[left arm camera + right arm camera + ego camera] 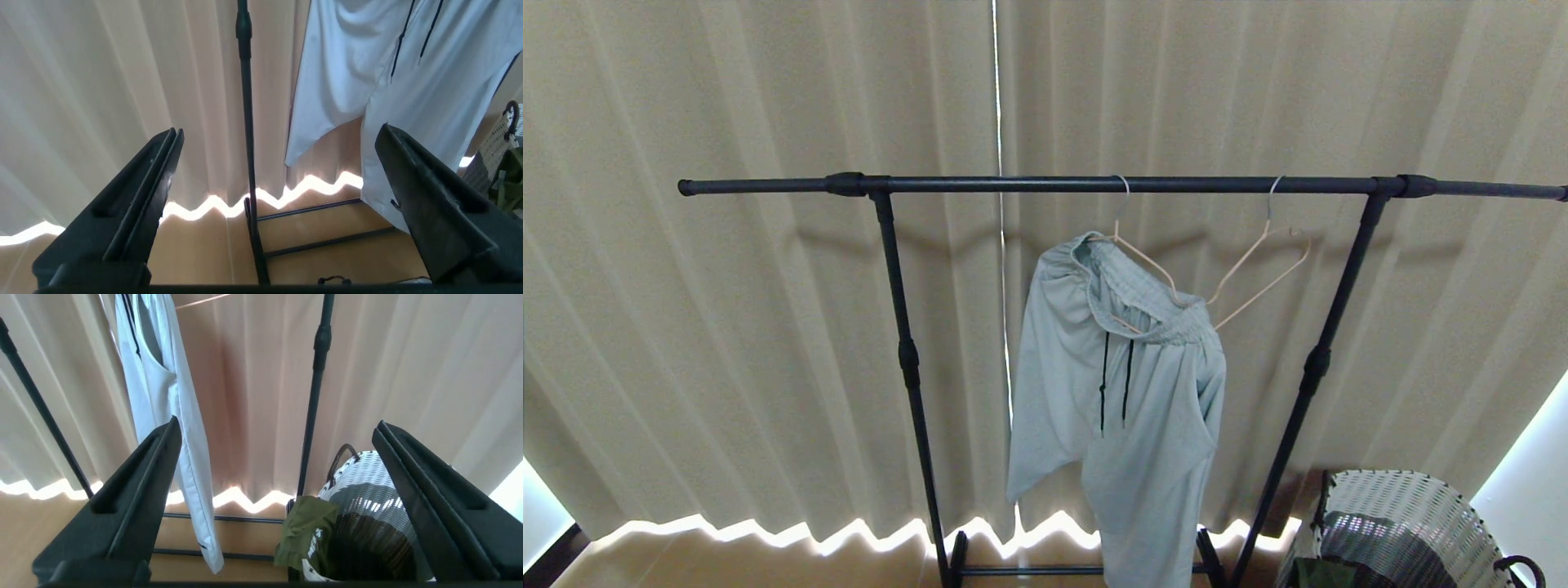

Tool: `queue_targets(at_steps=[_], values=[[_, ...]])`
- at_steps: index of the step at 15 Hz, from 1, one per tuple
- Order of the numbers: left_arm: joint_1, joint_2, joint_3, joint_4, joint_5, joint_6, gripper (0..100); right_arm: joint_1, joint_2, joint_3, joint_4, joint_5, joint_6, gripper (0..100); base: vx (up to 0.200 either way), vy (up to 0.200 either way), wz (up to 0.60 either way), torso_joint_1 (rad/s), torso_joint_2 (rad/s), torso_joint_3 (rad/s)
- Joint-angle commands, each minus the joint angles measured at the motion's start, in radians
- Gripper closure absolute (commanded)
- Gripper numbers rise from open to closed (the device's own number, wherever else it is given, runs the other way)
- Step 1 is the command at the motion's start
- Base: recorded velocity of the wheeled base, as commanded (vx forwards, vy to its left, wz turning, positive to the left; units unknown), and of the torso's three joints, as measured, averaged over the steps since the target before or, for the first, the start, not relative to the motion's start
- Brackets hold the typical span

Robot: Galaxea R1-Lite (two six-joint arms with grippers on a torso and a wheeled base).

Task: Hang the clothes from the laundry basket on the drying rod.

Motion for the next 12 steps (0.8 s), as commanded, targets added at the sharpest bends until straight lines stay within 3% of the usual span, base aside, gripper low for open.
queue_targets(at_steps=[1,10,12], values=[[0.000,0.001,0.000,0.000,0.000,0.000,0,0.001,-0.001,0.000,0.000,0.000,-0.001,0,0.000,0.000,0.00,0.000,0.00,0.000],[0.000,0.001,0.000,0.000,0.001,0.000,0,0.001,-0.001,0.000,0.000,-0.009,-0.007,0,0.000,0.000,0.00,0.000,0.00,0.000],[0.000,0.001,0.000,0.000,0.001,0.000,0,0.001,-0.001,0.000,-0.005,-0.009,-0.056,0,0.000,0.000,0.00,-0.038,0.10,0.052]])
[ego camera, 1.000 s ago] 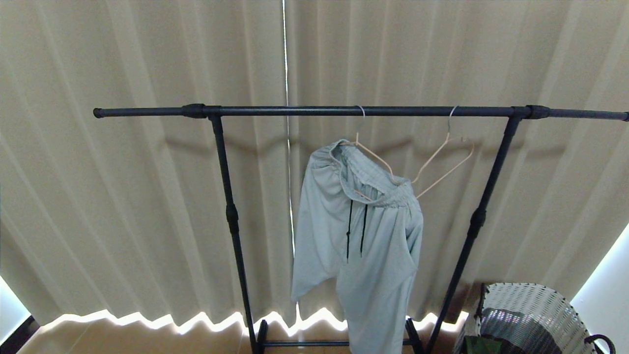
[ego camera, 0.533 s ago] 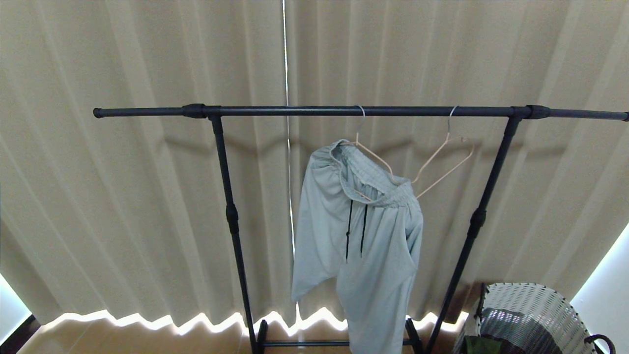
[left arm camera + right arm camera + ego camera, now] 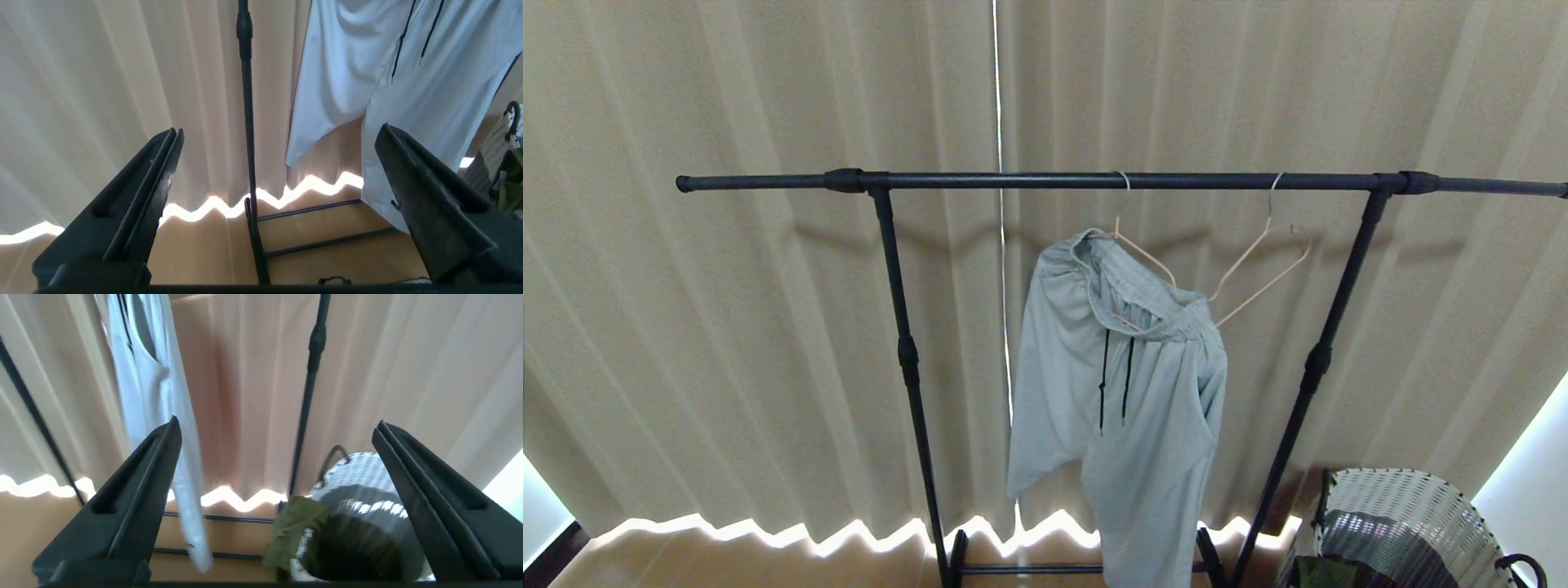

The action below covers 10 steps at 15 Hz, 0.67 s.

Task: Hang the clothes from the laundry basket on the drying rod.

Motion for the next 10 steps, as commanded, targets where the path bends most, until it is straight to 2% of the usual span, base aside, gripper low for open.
queue_targets(at_steps=[1,6,10], values=[[0.000,0.001,0.000,0.001,0.000,0.000,0,0.001,-0.001,0.005,-0.019,0.003,-0.024,0,0.000,0.000,0.00,-0.139,0.33,0.173],[0.000,0.001,0.000,0.001,0.000,0.000,0,0.001,-0.001,0.019,-0.061,0.014,-0.107,0,0.000,0.000,0.00,-0.198,0.46,0.258],[0.000,0.001,0.000,0.001,0.000,0.000,0,0.001,-0.001,0.019,-0.061,0.009,-0.101,0,0.000,0.000,0.00,-0.195,0.49,0.284]])
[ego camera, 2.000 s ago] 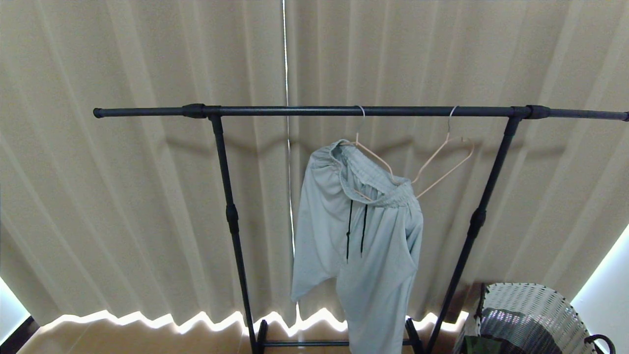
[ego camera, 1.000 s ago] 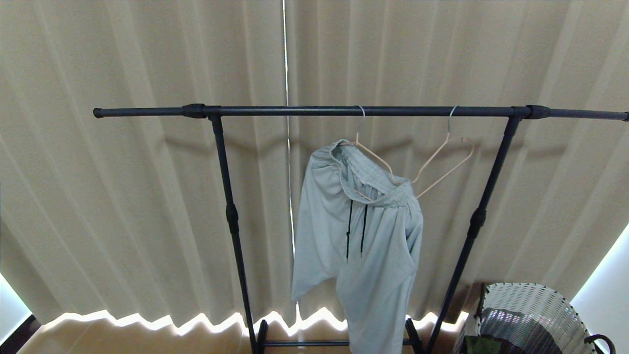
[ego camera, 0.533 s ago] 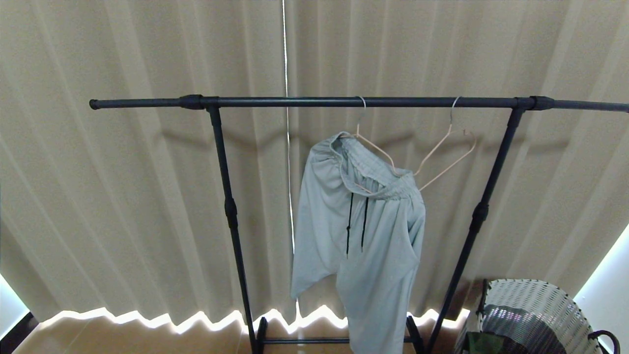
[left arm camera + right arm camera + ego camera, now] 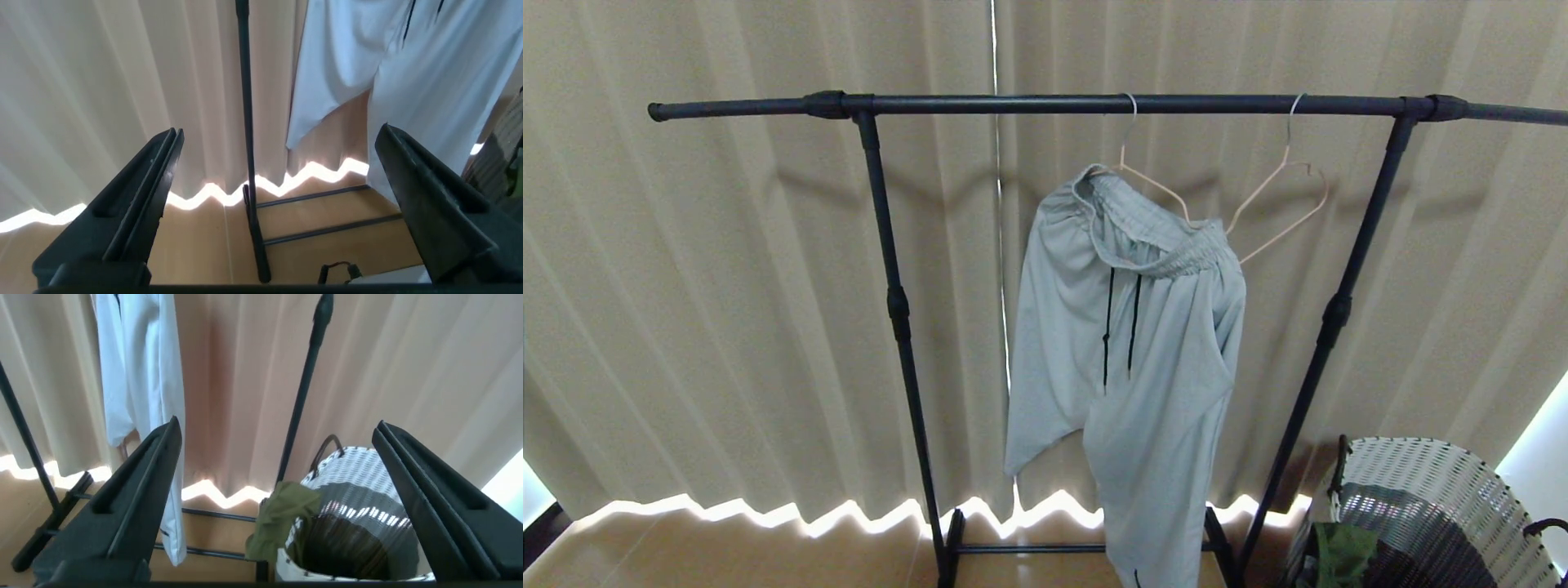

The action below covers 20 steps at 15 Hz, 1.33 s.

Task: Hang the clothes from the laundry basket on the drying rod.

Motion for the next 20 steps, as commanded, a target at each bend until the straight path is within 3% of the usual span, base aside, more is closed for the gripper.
queue_targets(at_steps=[1,11,20], values=[[0.000,0.001,0.000,0.000,0.000,0.000,0,0.001,-0.001,0.000,0.001,0.000,0.000,0,0.000,0.000,0.00,-0.173,0.48,0.286],[0.000,0.001,0.000,0.000,0.000,0.000,0,0.001,-0.001,0.000,0.001,-0.004,-0.001,0,0.000,0.000,0.00,-0.146,0.44,0.291],[0.000,0.001,0.000,0.000,0.000,0.000,0,0.001,-0.001,0.000,0.001,-0.003,0.000,0,0.000,0.000,0.00,-0.007,0.03,0.024]])
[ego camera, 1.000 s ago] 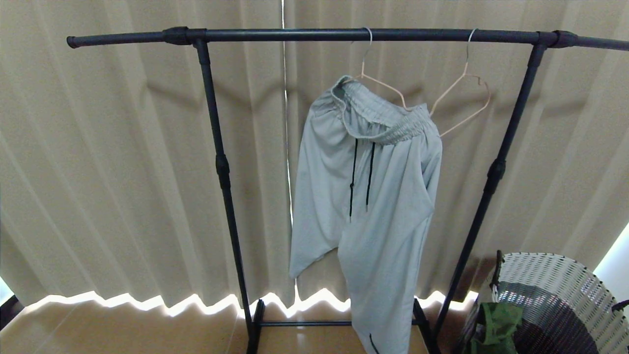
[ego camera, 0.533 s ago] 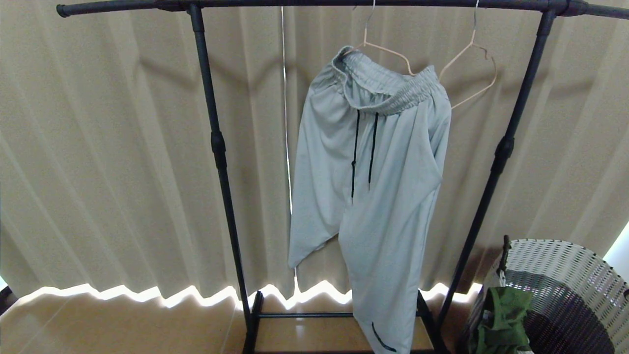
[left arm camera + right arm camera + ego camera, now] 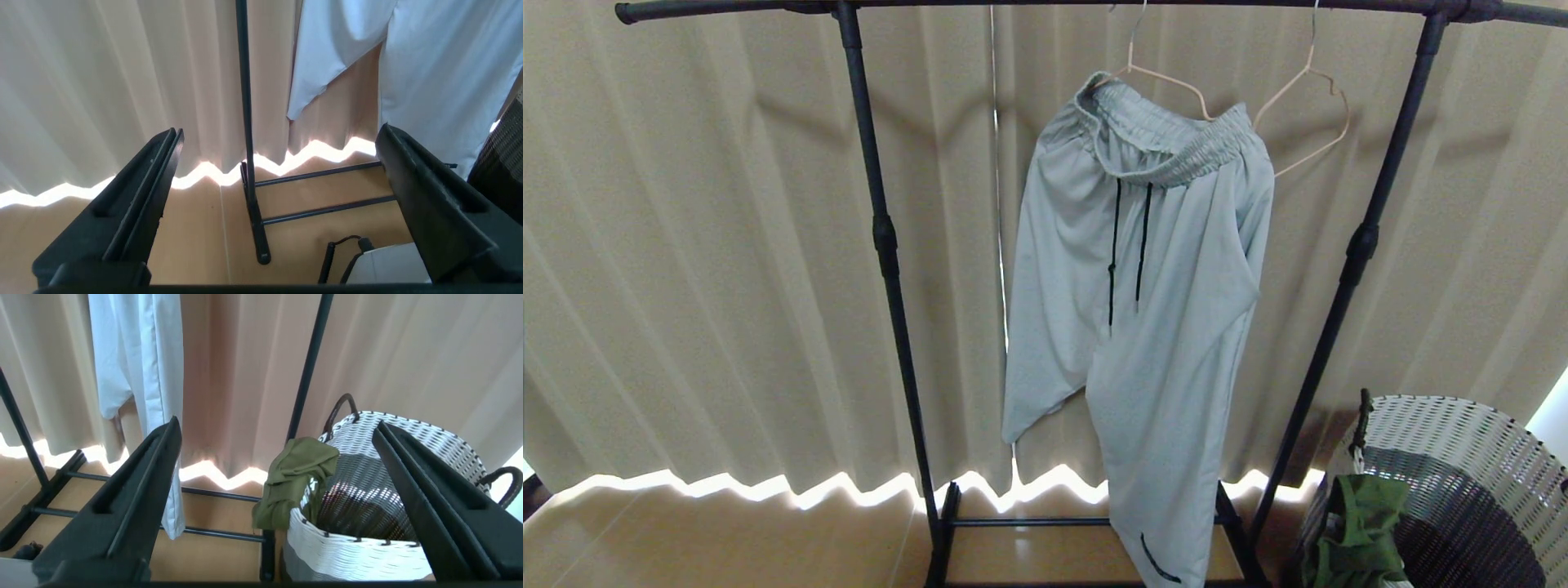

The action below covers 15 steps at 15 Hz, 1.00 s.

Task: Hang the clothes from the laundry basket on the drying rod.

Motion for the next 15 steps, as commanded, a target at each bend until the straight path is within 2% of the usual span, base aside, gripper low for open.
queue_targets(at_steps=[1,15], values=[[0.000,0.001,0.000,0.000,0.000,0.000,0,0.001,0.000,0.000,0.000,-0.001,-0.001,0,0.000,0.000,0.00,0.000,0.00,0.000],[0.000,0.001,0.000,0.000,0.000,0.000,0,0.001,0.000,0.000,-0.001,0.004,0.004,0,0.000,0.000,0.00,0.000,0.00,0.000]])
